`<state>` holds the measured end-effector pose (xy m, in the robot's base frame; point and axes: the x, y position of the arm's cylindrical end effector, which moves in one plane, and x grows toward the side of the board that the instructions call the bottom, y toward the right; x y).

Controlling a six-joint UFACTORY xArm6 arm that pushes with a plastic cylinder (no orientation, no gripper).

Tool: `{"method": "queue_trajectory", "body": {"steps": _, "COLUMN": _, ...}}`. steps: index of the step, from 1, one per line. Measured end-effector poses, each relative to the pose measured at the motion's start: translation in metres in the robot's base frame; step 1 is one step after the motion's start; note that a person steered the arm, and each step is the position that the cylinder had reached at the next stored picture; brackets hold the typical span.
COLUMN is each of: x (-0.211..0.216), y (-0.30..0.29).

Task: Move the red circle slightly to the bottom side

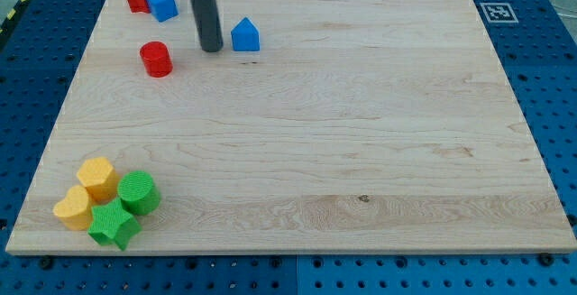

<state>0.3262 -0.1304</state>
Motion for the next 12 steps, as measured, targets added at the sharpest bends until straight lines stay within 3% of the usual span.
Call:
{"method": "queue_trajectory", "body": {"steps": 2, "x": -0.024, "y": -0.068}}
{"method": "queue_trajectory", "body": {"steps": 3, "x": -0.010, "y": -0.079}}
{"method": "queue_trajectory", "body": {"steps": 9, "x": 0.050, "y": -0.067}}
{"method": "queue_trajectory", "body": {"steps": 12, "x": 0.091, "y": -0.002}}
